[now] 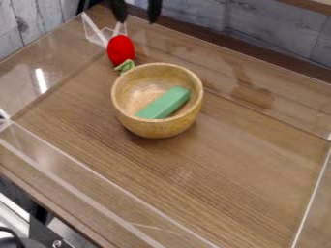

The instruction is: Move the red fruit to the right

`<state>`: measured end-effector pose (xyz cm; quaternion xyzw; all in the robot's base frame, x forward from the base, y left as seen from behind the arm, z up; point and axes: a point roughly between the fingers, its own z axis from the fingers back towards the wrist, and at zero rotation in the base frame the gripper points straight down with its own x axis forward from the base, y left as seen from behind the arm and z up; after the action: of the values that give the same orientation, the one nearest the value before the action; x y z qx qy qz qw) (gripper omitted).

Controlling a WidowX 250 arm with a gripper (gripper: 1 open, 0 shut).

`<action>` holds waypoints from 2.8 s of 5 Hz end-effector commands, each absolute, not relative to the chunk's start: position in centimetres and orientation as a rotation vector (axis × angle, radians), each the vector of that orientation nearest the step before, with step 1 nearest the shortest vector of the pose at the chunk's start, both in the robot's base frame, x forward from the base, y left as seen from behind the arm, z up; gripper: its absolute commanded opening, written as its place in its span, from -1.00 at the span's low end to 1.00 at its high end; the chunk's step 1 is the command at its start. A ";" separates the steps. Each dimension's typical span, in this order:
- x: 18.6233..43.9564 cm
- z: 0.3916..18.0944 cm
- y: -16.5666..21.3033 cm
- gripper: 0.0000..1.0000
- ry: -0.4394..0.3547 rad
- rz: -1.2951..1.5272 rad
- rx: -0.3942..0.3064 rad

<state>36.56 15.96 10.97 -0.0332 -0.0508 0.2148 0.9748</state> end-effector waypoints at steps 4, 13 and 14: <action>37.0 12.8 19.0 -1.00 -0.187 0.521 -0.014; 36.9 17.3 9.7 -1.00 -0.183 0.451 -0.118; 37.0 17.8 6.4 -1.00 -0.173 0.372 -0.122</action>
<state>37.15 5.77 14.73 -0.0654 -0.0432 0.1801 0.9805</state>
